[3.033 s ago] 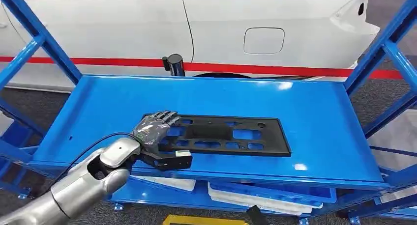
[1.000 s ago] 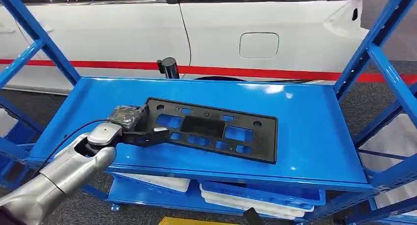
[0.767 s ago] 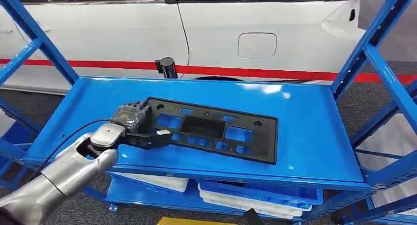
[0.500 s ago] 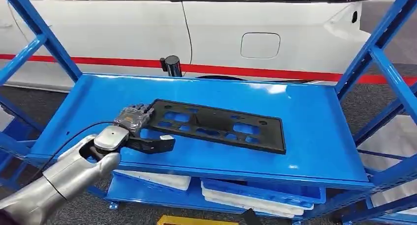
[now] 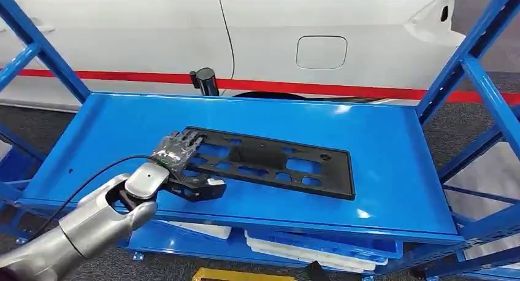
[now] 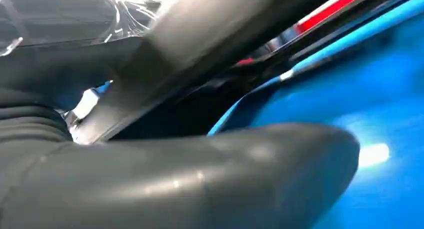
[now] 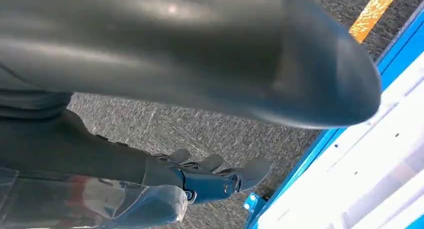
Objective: Take the parts from the cabinet and place them on the table.
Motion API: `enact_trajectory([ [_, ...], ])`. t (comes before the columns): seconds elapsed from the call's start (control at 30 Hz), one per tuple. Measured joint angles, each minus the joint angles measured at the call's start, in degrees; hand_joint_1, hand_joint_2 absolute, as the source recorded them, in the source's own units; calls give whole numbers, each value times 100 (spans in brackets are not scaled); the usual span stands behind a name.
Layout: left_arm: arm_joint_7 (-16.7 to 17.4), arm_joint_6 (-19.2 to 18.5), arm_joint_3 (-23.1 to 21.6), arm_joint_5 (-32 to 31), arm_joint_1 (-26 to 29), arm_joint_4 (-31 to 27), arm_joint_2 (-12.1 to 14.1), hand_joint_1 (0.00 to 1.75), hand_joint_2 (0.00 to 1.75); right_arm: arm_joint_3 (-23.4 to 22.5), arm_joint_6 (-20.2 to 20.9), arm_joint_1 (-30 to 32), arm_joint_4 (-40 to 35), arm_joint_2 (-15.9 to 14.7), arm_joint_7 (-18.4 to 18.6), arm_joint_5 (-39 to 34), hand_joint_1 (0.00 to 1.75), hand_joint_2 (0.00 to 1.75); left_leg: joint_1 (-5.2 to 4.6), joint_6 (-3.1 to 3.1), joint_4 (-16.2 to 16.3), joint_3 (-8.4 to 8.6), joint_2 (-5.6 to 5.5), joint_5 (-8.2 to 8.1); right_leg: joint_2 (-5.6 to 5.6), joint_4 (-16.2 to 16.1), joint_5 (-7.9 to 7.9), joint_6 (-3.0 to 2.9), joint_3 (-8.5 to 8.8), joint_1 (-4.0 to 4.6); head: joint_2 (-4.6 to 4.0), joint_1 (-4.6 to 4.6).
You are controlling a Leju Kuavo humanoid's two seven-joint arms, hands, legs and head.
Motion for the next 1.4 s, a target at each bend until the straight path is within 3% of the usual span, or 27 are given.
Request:
enact_trajectory([
  [0.07,-26,68,-33,-142,27,0,-20,0,0,7,0,-9,0,2,2,7,0,0,5,-36,1021,-513,-3,-425,0,2,-10,-28,-2,11,0,-4],
  [0.13,-72,68,-72,-223,81,4,-22,0,0,9,0,-10,0,2,9,11,0,0,5,-42,1720,-927,-3,-550,10,3,-23,-44,4,20,0,-7],
  [0.17,-90,68,-85,-247,76,13,-24,0,0,9,0,-9,0,2,26,11,0,0,5,-33,1672,-961,-2,-443,19,4,-28,-44,15,21,0,-9],
  [0.2,-127,64,-90,-256,58,22,-39,0,0,9,0,-12,0,2,33,13,0,0,5,-16,1377,-869,-2,-227,25,3,-36,-41,30,22,0,-9],
  [0.27,-197,37,-94,-265,11,79,-66,0,0,22,0,-34,0,11,42,31,0,0,2,44,256,-405,-3,357,48,0,-56,-22,79,22,0,-9],
  [0.3,-232,31,-98,-273,-19,127,-83,0,0,35,0,-43,0,22,46,42,0,0,-9,84,-118,-261,-9,445,57,0,-65,-7,76,28,0,-9],
  [0.4,-287,31,-116,-286,-58,249,-155,0,0,70,0,-54,0,26,55,46,0,0,-68,99,-165,-229,-4,421,70,-4,-64,66,58,38,0,0],
  [0.43,-306,31,-118,-295,-69,286,-179,0,175,81,0,-53,0,28,57,50,0,0,-78,127,-177,-226,-3,433,70,-26,-53,103,69,28,0,0],
  [0.47,-330,37,-123,-310,-101,341,-231,0,175,103,0,-58,0,28,63,50,0,0,-3,183,-251,-181,6,484,69,-3,-93,139,59,34,0,2],
  [0.5,-368,40,-136,-324,-137,420,-273,0,175,120,0,-60,0,28,63,52,0,0,-13,204,-270,-156,7,488,54,152,-204,155,19,41,0,15],
  [0.6,-380,77,-153,-313,-149,643,-332,0,175,149,0,-55,0,28,83,55,0,0,-22,253,-268,-140,34,479,52,1518,-850,187,-621,33,0,41],
  [0.63,-380,92,-151,-297,-156,706,-354,175,175,151,0,-48,0,28,90,55,0,0,-24,257,-268,-138,33,477,52,1782,-908,197,-752,32,0,41],
  [0.67,-389,120,-151,-278,-178,784,-376,175,175,153,0,-44,0,28,98,52,0,0,-22,258,-268,-129,28,475,51,1823,-848,203,-777,25,0,44],
  [0.7,-400,140,-153,-276,-200,867,-400,175,175,155,0,-47,0,28,105,52,0,0,-18,255,-266,-116,18,471,49,1584,-671,208,-658,14,0,44],
  [0.77,-418,179,-151,-273,-236,992,-435,175,175,157,0,-63,0,28,107,52,0,0,-13,235,-256,-86,5,458,25,543,-197,202,-116,-10,0,44],
  [0.8,-418,190,-144,-273,-259,1029,-439,175,175,157,0,-70,0,28,107,52,0,0,-25,208,-238,-83,2,443,-7,106,-91,202,131,-21,0,46],
  [0.83,-418,197,-138,-282,-280,1069,-439,175,175,157,0,-84,0,28,111,52,0,0,-73,163,-200,-106,-4,408,6,-3,-116,165,164,10,0,46],
  [0.93,-418,214,-138,-284,-325,1224,-446,175,175,160,0,-81,0,28,116,52,0,0,-41,75,-241,-84,1,424,18,-2,-104,66,157,43,0,26],
  [0.97,-415,225,-136,-284,-343,1248,-446,175,175,160,0,-82,0,30,114,52,0,0,-32,46,-215,-100,-1,404,12,-32,-68,14,160,11,0,28],
  [1.03,-415,232,-133,-284,-375,1309,-446,175,175,160,0,-83,0,28,111,52,0,0,-12,-11,233,-265,5,84,8,-33,-55,-18,153,0,0,6],
  [1.1,-415,254,-136,-302,-373,1368,-446,175,175,170,0,-81,0,28,98,52,0,0,2,-59,1194,-693,6,-383,7,-31,-49,-34,136,4,0,4],
  [1.13,-415,263,-138,-308,-372,1388,-446,175,175,175,0,-78,0,28,96,52,0,0,2,-66,1584,-865,6,-515,7,-30,-49,-34,132,6,0,0],
  [1.17,-415,267,-138,-317,-373,1394,-446,175,175,179,0,-74,0,28,94,50,0,0,3,-69,1704,-918,6,-507,9,-30,-49,-34,135,6,0,0],
  [1.23,-418,271,-138,-319,-381,1397,-446,175,175,192,0,-68,0,28,81,48,0,0,2,-42,1113,-603,6,-162,25,-30,-49,-33,155,5,0,0],
  [1.3,-424,273,-140,-319,-406,1397,-448,175,175,205,0,-71,0,30,74,50,0,0,-13,35,-9,-33,6,272,40,-31,-47,-27,176,5,0,0],
  [1.33,-431,273,-140,-319,-414,1397,-450,175,175,210,0,-76,0,33,63,50,0,0,-55,67,-251,46,2,287,55,-15,-58,1,173,34,0,0],
  [1.4,-437,273,-140,-319,-415,1401,-455,175,175,219,0,-72,0,35,55,48,0,0,-85,110,-246,25,8,299,63,-35,-52,64,176,16,0,4],
])
